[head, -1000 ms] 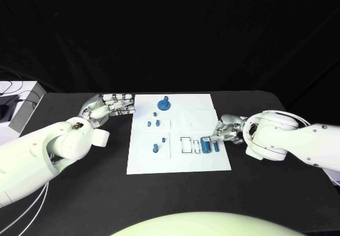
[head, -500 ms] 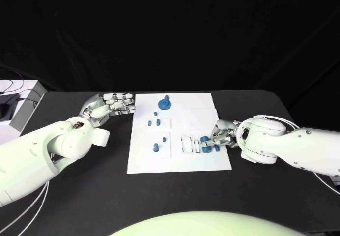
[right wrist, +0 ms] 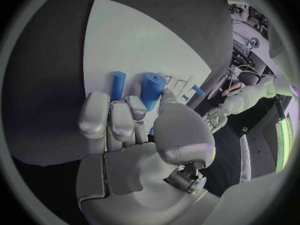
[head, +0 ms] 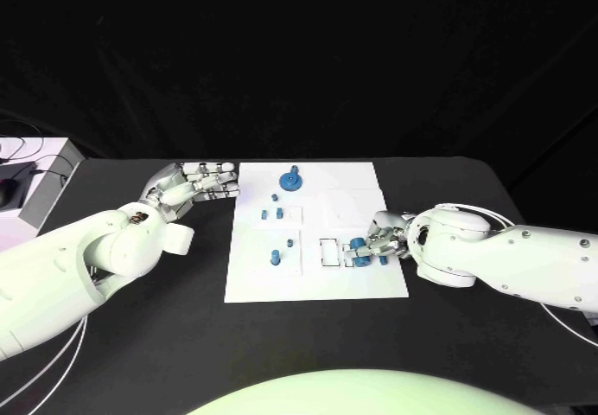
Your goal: Assemble the parts on the task board
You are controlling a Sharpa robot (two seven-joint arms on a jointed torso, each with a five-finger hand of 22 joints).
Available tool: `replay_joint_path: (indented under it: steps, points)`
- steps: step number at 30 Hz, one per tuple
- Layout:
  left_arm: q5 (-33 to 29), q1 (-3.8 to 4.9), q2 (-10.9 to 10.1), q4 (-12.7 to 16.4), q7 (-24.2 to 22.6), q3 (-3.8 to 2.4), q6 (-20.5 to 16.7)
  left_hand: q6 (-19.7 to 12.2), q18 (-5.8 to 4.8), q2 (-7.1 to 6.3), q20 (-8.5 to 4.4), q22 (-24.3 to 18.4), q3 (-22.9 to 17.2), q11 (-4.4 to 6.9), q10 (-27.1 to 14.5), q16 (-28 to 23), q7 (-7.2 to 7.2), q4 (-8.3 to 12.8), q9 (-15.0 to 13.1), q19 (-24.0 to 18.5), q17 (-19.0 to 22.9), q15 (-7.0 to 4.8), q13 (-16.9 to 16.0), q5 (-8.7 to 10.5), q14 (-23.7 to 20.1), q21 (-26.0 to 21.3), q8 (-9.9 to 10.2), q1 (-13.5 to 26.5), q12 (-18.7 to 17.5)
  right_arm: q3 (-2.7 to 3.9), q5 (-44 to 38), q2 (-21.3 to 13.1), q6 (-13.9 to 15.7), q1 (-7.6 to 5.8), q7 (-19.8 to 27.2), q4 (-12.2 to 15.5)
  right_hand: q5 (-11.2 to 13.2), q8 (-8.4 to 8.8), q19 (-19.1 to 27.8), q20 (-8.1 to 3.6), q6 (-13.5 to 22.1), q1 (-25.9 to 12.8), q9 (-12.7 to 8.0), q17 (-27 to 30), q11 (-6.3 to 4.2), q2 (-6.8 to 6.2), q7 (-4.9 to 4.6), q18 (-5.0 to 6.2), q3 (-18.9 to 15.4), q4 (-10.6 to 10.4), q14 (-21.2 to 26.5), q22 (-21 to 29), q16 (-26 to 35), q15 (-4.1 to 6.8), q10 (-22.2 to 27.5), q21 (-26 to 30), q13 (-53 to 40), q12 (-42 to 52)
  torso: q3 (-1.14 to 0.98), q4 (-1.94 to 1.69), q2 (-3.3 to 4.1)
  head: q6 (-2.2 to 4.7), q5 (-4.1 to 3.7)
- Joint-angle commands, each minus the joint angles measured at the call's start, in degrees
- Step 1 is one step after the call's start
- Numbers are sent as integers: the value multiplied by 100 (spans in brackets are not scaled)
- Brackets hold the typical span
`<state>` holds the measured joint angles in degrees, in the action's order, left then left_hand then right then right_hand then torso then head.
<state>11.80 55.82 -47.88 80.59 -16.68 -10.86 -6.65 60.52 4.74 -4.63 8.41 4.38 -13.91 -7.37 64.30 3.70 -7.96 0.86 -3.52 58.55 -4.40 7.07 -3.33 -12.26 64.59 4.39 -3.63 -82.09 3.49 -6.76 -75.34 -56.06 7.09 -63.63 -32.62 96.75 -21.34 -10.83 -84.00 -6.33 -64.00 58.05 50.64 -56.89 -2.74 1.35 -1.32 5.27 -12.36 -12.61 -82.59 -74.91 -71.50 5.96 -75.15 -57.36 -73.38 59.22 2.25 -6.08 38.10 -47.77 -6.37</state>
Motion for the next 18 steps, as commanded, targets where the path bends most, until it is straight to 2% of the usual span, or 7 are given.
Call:
replay_joint_path:
  steps: [1, 5, 7, 9, 15, 18]
  points:
    - [-31, -3, -1, 20, -8, -4, 92, -25, -17, -31, 40, -7, 10, -17, 27, -18, -41, -36, -2, -9, -3, -15, -2, 12, -37, -18, 6, 8, -9, -16, -206, 35, -179, 42, -67, -74, -70, 33, -383, -33, 1, -1, -14, -10, 9, 25, 4, -42, 34, 39, -46, -737, 0, -4, -28, -6, -7, -28, 3, 4, -9, -9, -1]
    - [-31, -3, -6, 21, -2, -4, 90, -27, -16, -32, 41, -8, 11, -18, 25, -18, -43, -36, -2, -9, -3, -15, -2, 12, -38, -18, 6, 6, -9, -17, -200, 51, -185, 50, -63, -92, -321, 41, -382, -33, 2, 30, -2, -17, 9, 47, 3, -45, 40, 124, -46, -739, 3, -4, -25, -9, -12, -35, 2, 5, -10, -11, 10]
    - [-31, -3, -7, 22, 0, -4, 89, -28, -15, -31, 41, -8, 9, -19, 24, -18, -43, -34, -2, -9, -4, -15, -2, 12, -39, -17, 5, -1, -9, -18, -165, 49, -139, 53, -50, -81, -611, 43, -381, -36, -1, 87, 8, -16, 5, 70, 6, -45, 54, 210, -46, -738, 8, -1, -26, -4, -13, -39, 2, 6, -12, -5, 11]
    - [-31, -3, -7, 22, 2, -4, 89, -27, -14, -30, 40, -8, 4, -18, 23, -17, -43, -29, -3, -10, -4, -16, -2, 11, -37, -17, 4, -11, -9, -18, -91, 35, -43, 57, -29, -50, -999, 42, -383, -39, -4, 193, 18, -17, 0, 133, 11, -48, 105, 328, -48, -742, 11, 4, -35, -14, -19, -33, 1, 7, -13, -5, 12]
    - [-31, -3, -8, 17, 5, -4, 89, -30, -13, -21, 39, -8, -14, -18, 25, -17, -47, -20, -2, -12, -4, -17, -2, 5, -38, -17, 5, -29, -9, -14, 294, -71, 321, 49, 35, 121, -1752, 49, -383, -51, -1, 351, 28, -17, -17, 264, 30, -53, 217, 580, -49, -742, 18, 18, -37, -21, -20, -44, 0, 7, -7, -2, 18]
    - [-31, -3, -7, 12, 7, -4, 90, -30, -13, -21, 39, -8, -14, -18, 25, -17, -47, -20, -2, -12, -4, -17, -2, 5, -38, -17, 5, -29, -9, -8, 527, -132, 449, -3, 59, 213, -1948, 59, -383, -58, 6, 401, 26, -19, -22, 306, 35, -58, 283, 709, -48, -744, 20, 25, -37, -29, -22, -47, 3, 10, -12, 2, 17]
